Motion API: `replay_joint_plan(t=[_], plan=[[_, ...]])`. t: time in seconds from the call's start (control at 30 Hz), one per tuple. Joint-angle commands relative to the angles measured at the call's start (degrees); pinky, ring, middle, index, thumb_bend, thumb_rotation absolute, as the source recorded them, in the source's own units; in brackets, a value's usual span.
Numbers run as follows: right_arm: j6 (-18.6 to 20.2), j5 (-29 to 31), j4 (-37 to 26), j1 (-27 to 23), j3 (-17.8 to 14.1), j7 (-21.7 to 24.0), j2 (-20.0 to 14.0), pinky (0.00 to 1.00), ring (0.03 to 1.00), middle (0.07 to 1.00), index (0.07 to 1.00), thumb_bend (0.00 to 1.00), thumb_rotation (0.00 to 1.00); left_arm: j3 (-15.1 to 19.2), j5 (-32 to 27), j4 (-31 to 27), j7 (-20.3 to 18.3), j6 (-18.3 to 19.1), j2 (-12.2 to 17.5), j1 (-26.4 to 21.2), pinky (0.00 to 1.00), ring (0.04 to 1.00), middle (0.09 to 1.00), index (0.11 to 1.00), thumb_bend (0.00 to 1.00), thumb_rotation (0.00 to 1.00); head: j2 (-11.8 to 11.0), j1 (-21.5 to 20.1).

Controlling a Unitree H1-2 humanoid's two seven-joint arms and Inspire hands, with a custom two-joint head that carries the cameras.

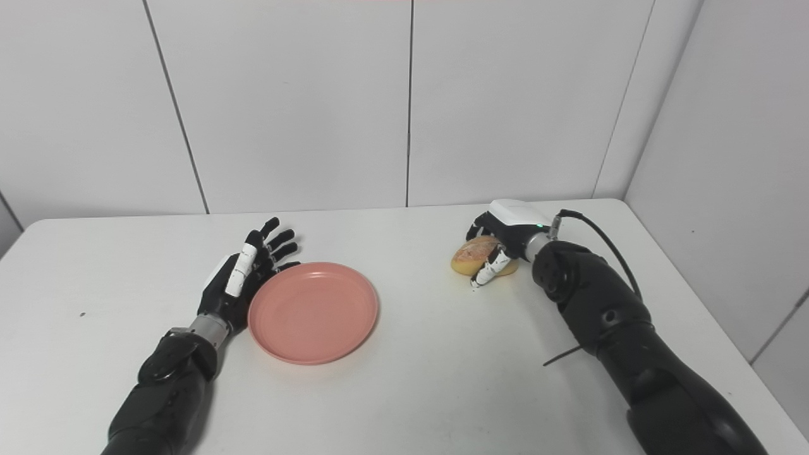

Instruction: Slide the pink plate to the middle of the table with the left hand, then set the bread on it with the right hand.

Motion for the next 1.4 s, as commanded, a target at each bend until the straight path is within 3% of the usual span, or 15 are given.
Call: replay_joint_plan(t=[0.0, 0.33, 0.53, 0.63, 0.8, 1.13, 1.3, 1.37], plan=[[-2.9, 0.4, 0.0, -2.3, -0.7, -4.2, -0.7, 0.39, 0.458, 0.485, 0.499, 0.54, 0.0, -0.4, 0.1, 2.6, -0.3, 2.5, -0.8, 5.7, 0.78, 0.91, 0.922, 0.968, 0.91, 0.82, 0.0, 0.1], [-3.9, 0.9, 0.4, -2.2, 0.2, -4.6, -1.2, 0.38, 0.45, 0.5, 0.475, 0.53, 0.0, -0.5, -0.2, 2.2, -0.3, 3.1, -0.6, 5.6, 0.77, 0.908, 0.91, 0.96, 0.91, 0.82, 0.1, 0.2], [-3.7, 1.0, -2.1, -1.8, 0.3, -3.7, -1.7, 0.39, 0.465, 0.503, 0.475, 0.53, 0.0, -0.7, -0.1, 2.0, -0.4, 3.2, -0.6, 5.8, 0.77, 0.909, 0.92, 0.967, 0.9, 0.82, 0.3, 0.3], [-4.4, 1.1, -4.7, -1.5, 0.2, -3.1, -2.1, 0.35, 0.417, 0.456, 0.502, 0.53, 0.0, -0.7, -0.3, 1.9, -0.4, 3.3, -0.7, 5.9, 0.77, 0.911, 0.915, 0.965, 0.9, 0.82, 0.5, 0.4], [-4.1, 0.8, -11.3, -1.6, 0.5, -0.1, -2.5, 0.37, 0.44, 0.482, 0.489, 0.53, 0.0, -0.7, -0.3, 2.1, -0.5, 3.4, -0.9, 5.9, 0.77, 0.911, 0.913, 0.963, 0.89, 0.82, 0.4, 1.0], [0.0, 3.2, -27.6, -1.8, -0.1, 12.5, -1.3, 0.34, 0.406, 0.453, 0.504, 0.53, 0.0, -1.5, 0.3, 2.7, 0.4, 2.7, -2.0, 5.7, 0.75, 0.903, 0.907, 0.962, 0.91, 0.83, 0.5, 4.7], [0.7, 2.6, -33.0, -2.3, 0.8, 18.0, -0.5, 0.44, 0.467, 0.5, 0.469, 0.53, 0.0, -1.6, 0.4, 2.7, 1.0, 2.8, -2.5, 5.5, 0.76, 0.905, 0.901, 0.96, 0.92, 0.82, 0.9, 6.4], [0.8, 2.5, -34.3, -2.3, 1.0, 19.4, 0.1, 0.37, 0.429, 0.478, 0.489, 0.53, 0.0, -1.7, 0.6, 3.0, 1.5, 2.7, -2.7, 5.3, 0.75, 0.905, 0.9, 0.957, 0.93, 0.82, 0.9, 7.1]])
